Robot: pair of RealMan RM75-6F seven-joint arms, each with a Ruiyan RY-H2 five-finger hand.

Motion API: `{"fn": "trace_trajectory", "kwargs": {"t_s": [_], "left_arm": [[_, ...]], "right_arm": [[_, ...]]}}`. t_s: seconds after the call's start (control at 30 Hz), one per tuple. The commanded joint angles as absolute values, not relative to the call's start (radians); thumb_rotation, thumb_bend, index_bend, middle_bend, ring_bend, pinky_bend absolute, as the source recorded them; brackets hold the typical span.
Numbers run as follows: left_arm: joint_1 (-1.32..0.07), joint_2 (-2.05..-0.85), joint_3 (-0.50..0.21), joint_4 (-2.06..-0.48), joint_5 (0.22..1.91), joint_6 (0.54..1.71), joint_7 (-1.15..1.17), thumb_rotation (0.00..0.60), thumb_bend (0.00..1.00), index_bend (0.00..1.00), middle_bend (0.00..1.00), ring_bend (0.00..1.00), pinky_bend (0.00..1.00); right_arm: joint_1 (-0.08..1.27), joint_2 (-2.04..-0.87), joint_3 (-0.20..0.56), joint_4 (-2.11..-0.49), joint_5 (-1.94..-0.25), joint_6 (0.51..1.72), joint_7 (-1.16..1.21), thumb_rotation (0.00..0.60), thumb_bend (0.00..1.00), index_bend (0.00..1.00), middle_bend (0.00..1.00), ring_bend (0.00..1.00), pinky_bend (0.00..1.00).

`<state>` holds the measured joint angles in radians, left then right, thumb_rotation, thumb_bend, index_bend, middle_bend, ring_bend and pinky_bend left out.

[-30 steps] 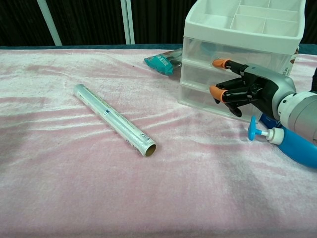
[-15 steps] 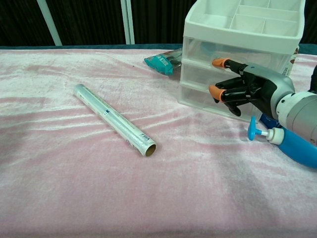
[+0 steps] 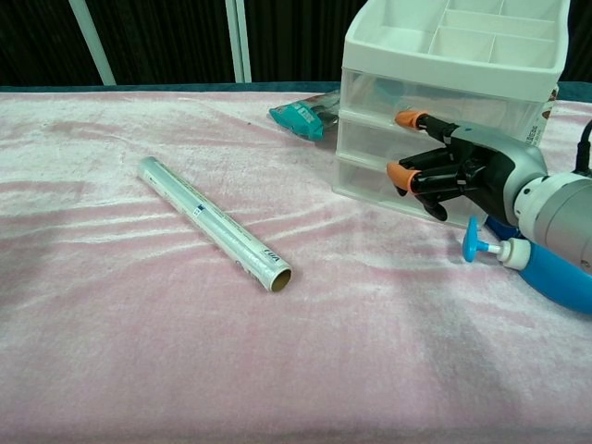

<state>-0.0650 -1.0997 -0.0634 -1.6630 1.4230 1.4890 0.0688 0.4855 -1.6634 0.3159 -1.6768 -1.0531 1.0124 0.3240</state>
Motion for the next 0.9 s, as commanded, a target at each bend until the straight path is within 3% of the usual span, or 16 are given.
{"fn": "trace_trajectory", "kwargs": {"t_s": [0.03, 0.9], "left_arm": [[-0.065, -1.099, -0.063, -1.663, 1.423, 1.49, 0.068, 0.6, 0.3, 0.16, 0.09, 0.02, 0.01], [-0.062, -1.098, -0.065, -1.668, 1.417, 1.49, 0.072, 0.6, 0.3, 0.16, 0.09, 0.02, 0.01]], "right_arm": [[0.486, -1.663, 0.314, -1.674, -1.057, 1.014, 0.321, 0.6, 0.42, 0.0, 0.69, 0.79, 0.8], [0.488, -1.643, 0.298, -1.697, -1.087, 0.983, 0.359, 0.6, 0.42, 0.0, 0.69, 0.79, 0.8]]}}
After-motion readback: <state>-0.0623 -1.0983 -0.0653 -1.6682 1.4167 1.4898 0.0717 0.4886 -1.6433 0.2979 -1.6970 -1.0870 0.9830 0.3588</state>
